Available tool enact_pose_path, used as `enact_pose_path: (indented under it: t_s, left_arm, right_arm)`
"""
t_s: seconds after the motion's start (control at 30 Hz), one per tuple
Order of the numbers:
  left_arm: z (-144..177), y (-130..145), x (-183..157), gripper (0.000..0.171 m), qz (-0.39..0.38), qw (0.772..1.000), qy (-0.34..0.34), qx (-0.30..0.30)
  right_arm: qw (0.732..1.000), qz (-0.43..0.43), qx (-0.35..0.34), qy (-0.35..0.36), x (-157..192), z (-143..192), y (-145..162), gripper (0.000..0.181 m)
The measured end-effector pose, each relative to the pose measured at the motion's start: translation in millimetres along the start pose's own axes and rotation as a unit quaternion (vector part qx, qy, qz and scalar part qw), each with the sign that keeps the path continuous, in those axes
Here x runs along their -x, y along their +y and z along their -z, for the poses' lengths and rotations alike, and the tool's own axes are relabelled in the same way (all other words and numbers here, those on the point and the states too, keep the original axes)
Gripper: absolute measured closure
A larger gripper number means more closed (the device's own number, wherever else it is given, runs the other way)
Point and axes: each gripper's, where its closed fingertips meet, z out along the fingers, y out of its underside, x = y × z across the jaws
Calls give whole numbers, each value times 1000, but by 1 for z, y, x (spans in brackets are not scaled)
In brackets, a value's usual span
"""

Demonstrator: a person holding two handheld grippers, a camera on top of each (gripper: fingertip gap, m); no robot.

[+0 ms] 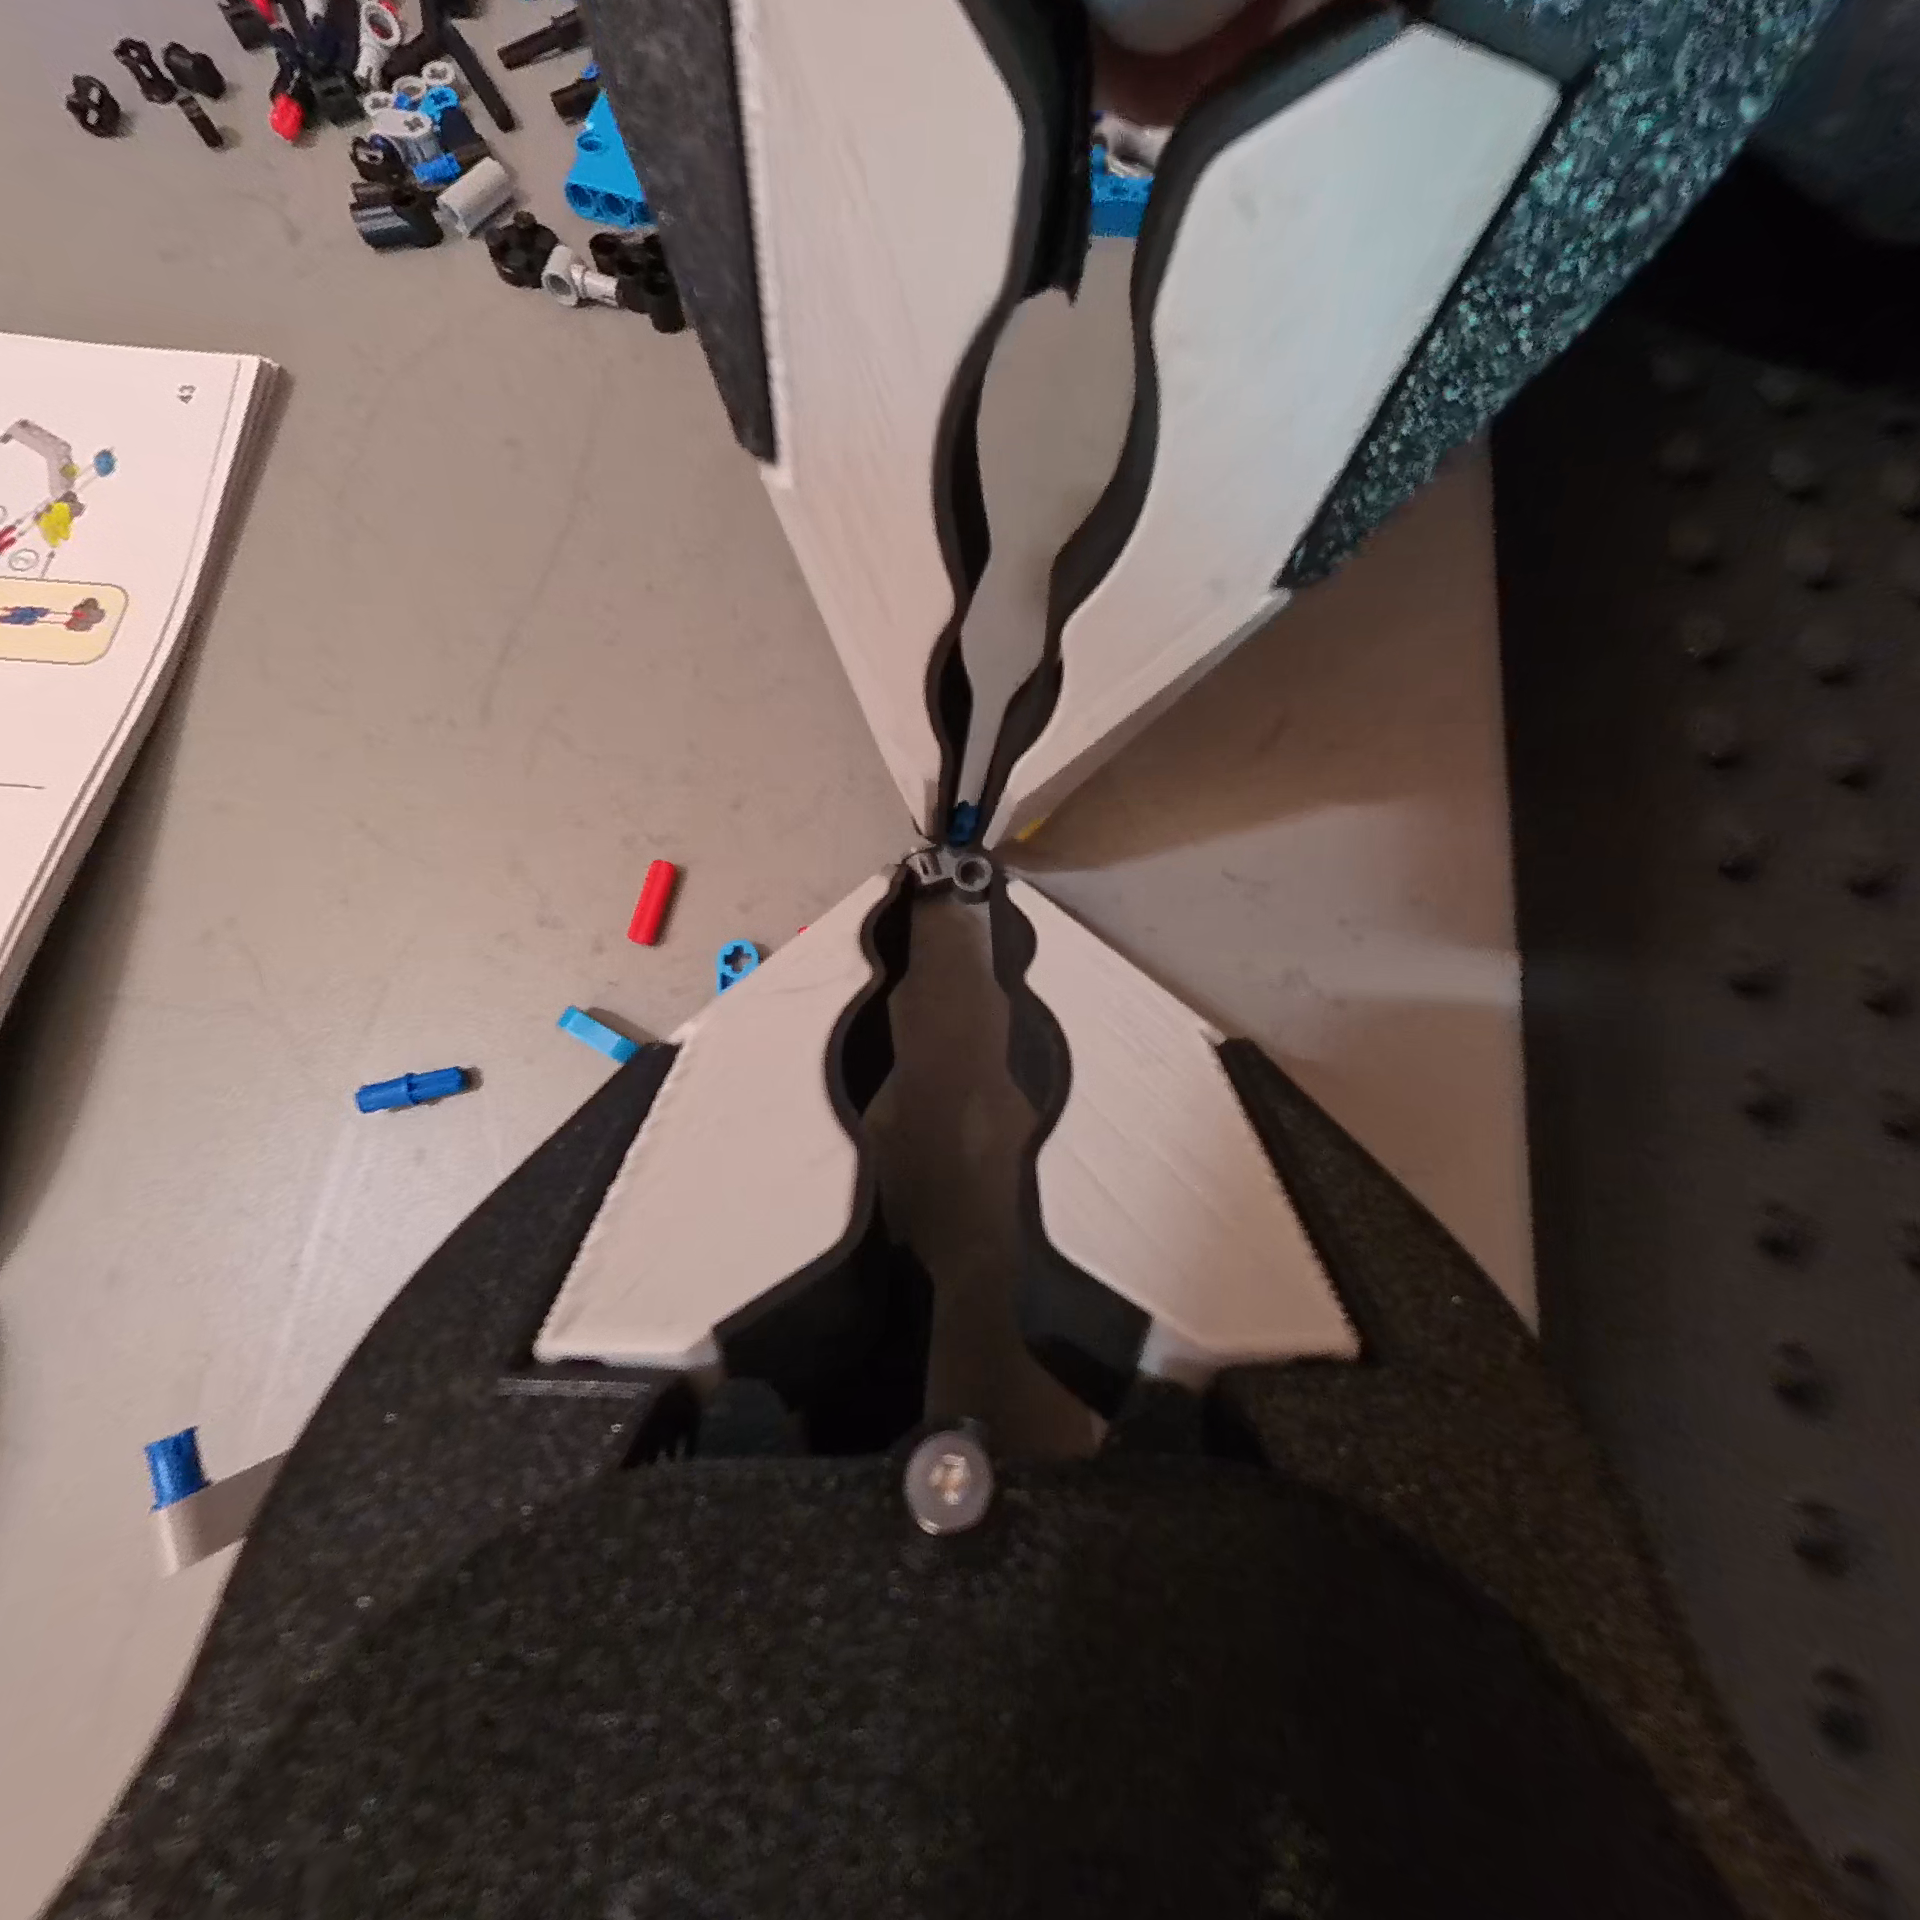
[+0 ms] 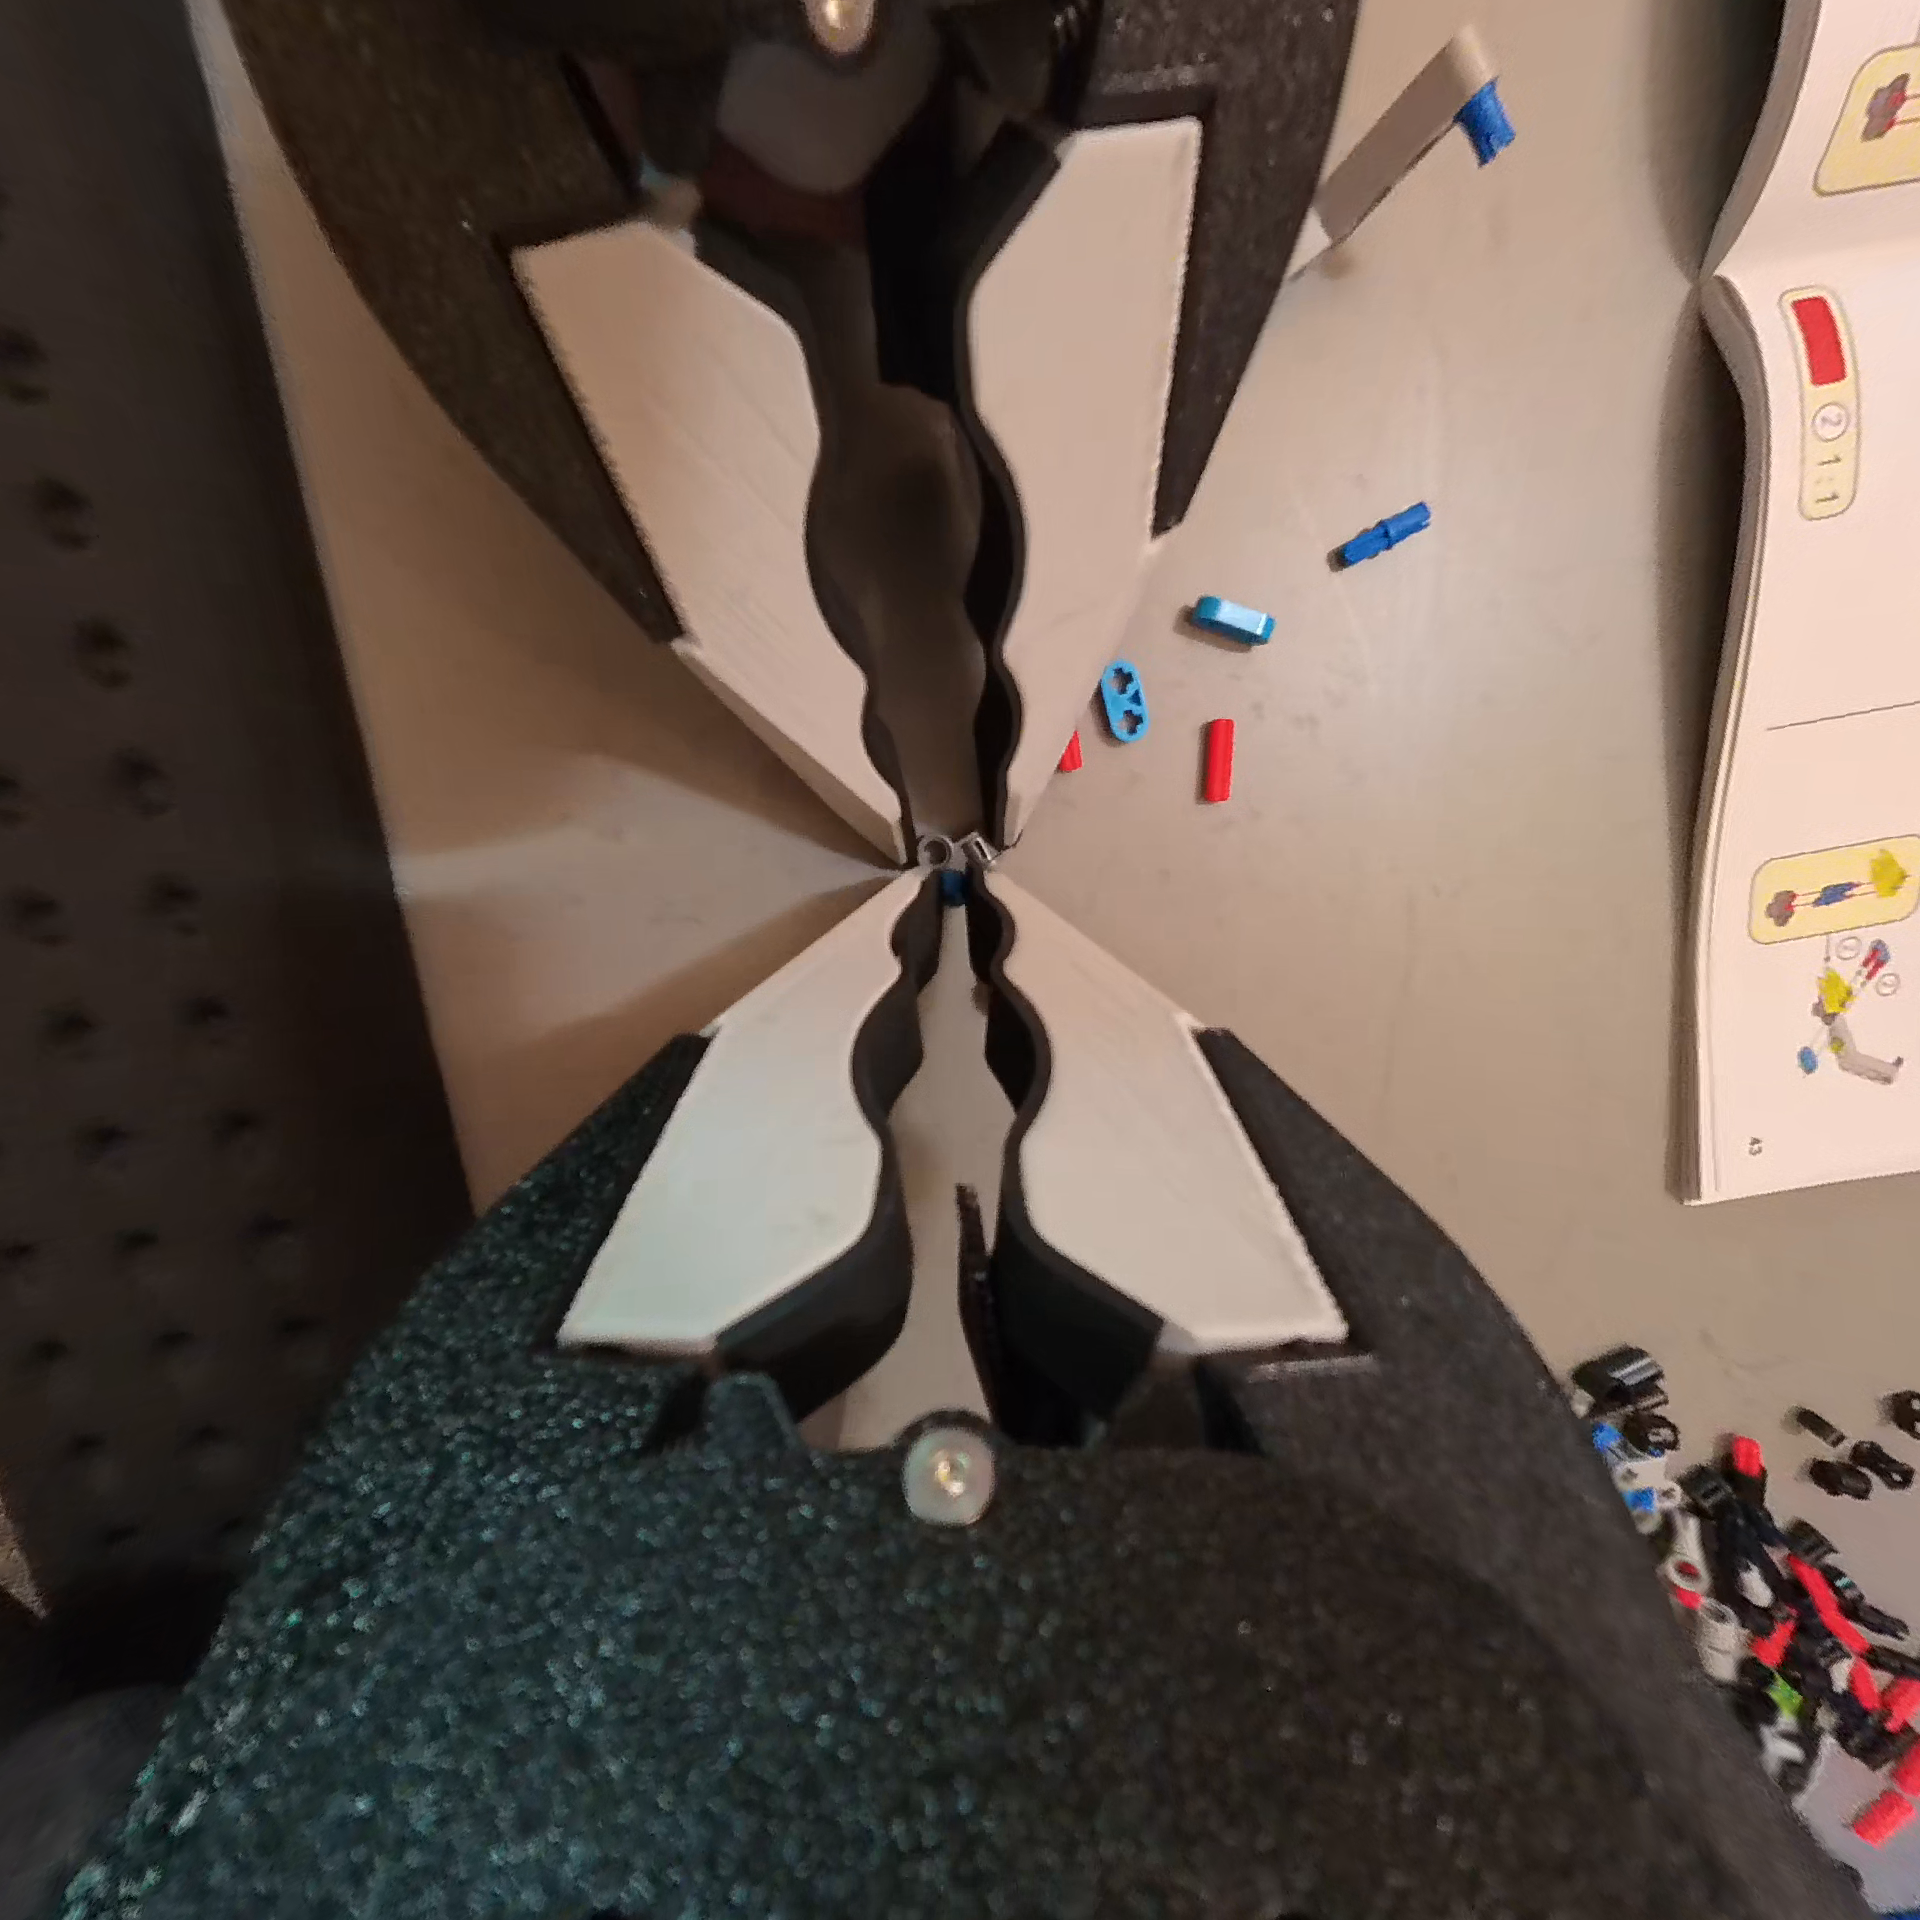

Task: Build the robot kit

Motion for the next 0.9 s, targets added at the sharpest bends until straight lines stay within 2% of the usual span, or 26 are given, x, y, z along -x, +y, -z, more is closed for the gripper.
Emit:
enact_pose_path:
  t_s: [0.6, 0.9]
  left_arm:
    - [0, 0, 0, 157, 6, 1000, 5, 0]
    - [0, -1, 0, 157, 14, 1000, 9, 0]
  right_arm:
    - [989, -57, -125, -55, 0, 0, 0, 177]
    - [985, -60, -161, -27, -1, 0, 0, 177]
